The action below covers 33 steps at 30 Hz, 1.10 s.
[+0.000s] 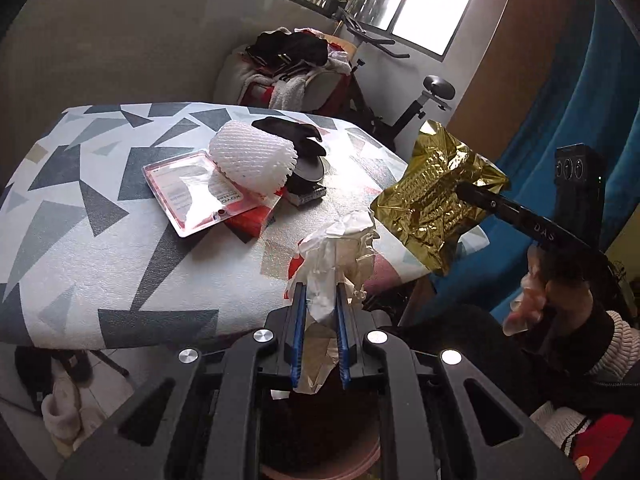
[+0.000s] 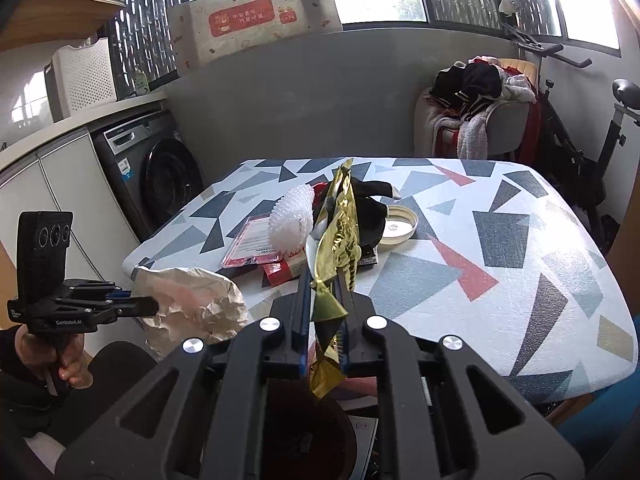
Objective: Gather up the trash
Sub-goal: 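Lower the foil into the bin and open the right gripper while the left drops the paper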
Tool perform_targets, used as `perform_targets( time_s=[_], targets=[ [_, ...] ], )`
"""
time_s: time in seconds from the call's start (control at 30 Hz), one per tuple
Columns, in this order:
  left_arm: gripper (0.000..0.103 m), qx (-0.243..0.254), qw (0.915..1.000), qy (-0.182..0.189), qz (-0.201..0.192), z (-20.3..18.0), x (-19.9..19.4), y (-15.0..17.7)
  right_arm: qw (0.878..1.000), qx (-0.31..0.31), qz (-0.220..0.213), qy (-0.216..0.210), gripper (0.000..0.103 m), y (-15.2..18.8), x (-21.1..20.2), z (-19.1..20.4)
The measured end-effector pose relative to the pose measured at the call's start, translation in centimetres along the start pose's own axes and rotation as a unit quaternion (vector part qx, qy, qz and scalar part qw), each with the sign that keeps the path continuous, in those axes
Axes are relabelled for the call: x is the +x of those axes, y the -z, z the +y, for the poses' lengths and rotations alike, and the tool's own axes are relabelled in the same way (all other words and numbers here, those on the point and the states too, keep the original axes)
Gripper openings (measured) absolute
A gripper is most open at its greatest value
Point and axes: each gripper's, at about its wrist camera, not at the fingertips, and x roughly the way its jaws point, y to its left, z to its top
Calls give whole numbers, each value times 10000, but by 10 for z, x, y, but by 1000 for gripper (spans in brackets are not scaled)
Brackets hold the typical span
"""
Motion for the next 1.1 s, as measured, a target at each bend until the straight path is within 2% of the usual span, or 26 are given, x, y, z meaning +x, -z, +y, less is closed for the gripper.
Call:
perform_targets(
  time_s=[0.2, 0.23, 0.27, 0.33, 0.43, 0.53, 0.8, 0.93, 1.1],
  targets=[
    [15, 119, 9994, -2, 334, -4, 21, 15, 10000, 6, 23, -29, 15, 5, -7, 2],
    [18, 112, 9992, -31, 382, -5, 24, 17, 10000, 1, 30, -51, 14, 5, -8, 2],
    [24, 84, 9990, -20, 436, -4, 28, 18, 10000, -4, 37, -71, 14, 6, -8, 3],
    [57, 6, 9991, -21, 434, -1, 33, 21, 9999, -3, 68, -104, 15, 7, -8, 3],
    [65, -145, 9992, 17, 364, 3, 32, 23, 9997, 2, 133, -212, 15, 10, -7, 3],
    [75, -199, 9995, -139, 216, 6, 25, 23, 9977, 10, 300, -606, 15, 15, -5, 7],
    [88, -216, 9989, -404, -57, 16, 10, 25, 9889, -197, 886, -1176, 15, 41, 4, 28],
    [96, 79, 9974, -713, -86, 13, 7, 30, 9820, -267, 1379, -1264, 15, 61, 22, 36],
    [97, 252, 9955, -897, -175, 10, 6, 35, 9741, -305, 1804, -1327, 15, 81, 45, 43]
  ],
)
